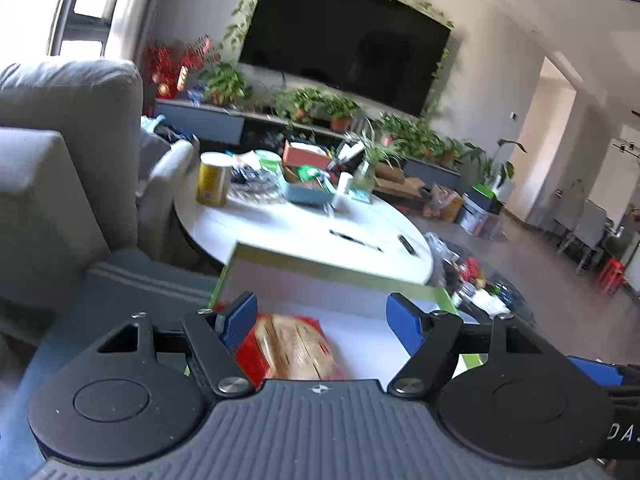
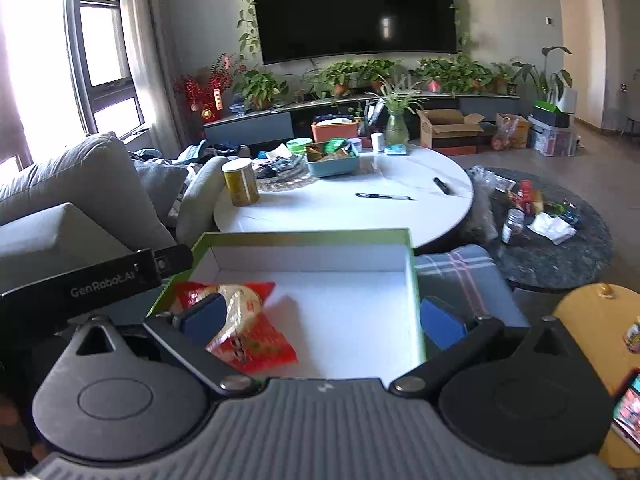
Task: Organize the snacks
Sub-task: 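Lower the cracker bag into the box and open the right gripper, then reach the right gripper to the packaged bread slice and grasp it, then carry the bread slice into the box and release it beside the cracker bag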
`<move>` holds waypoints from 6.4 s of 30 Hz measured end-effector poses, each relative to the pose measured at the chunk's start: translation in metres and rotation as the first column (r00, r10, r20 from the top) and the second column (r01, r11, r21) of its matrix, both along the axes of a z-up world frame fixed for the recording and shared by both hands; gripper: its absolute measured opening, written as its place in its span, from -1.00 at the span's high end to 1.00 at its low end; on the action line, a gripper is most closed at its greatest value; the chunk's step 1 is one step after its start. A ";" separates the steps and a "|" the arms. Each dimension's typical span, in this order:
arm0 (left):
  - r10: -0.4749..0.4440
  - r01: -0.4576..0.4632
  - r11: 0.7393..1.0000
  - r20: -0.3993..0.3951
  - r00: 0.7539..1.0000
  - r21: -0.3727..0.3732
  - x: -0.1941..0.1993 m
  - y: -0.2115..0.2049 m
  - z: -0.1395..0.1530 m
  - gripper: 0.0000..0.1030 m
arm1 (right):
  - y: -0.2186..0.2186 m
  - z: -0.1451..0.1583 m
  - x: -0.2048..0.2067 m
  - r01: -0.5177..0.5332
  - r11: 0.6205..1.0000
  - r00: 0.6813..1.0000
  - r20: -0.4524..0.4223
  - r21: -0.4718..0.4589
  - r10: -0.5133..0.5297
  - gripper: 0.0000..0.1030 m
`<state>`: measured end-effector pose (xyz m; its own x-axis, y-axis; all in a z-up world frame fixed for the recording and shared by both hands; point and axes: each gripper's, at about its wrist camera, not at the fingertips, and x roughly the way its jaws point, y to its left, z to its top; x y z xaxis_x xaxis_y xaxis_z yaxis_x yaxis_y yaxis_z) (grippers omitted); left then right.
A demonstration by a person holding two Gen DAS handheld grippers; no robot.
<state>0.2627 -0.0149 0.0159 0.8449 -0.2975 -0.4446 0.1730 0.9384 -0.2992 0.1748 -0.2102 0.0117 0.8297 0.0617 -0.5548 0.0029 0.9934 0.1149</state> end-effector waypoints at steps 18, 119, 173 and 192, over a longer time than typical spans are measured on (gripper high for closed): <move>-0.236 0.238 0.964 -0.035 0.971 0.116 -0.146 0.008 -0.025 -0.35 | -0.034 -0.023 -0.130 0.098 0.995 0.994 -0.051 0.003 -0.098 -1.00; -0.044 0.026 0.993 -0.158 0.986 -0.118 -0.083 0.068 -0.033 0.13 | 0.036 -0.026 -0.045 -0.090 0.898 0.948 -0.238 0.431 0.209 -0.32; -0.047 0.016 0.984 -0.172 0.984 -0.176 0.061 -0.013 -0.050 0.14 | -0.040 -0.044 0.086 -0.019 0.913 0.964 -0.236 0.408 0.125 -0.36; -0.076 0.043 0.964 -0.116 0.990 -0.262 0.053 0.010 -0.026 -0.34 | -0.055 -0.043 0.086 0.040 0.883 0.960 -0.264 0.467 0.096 -1.00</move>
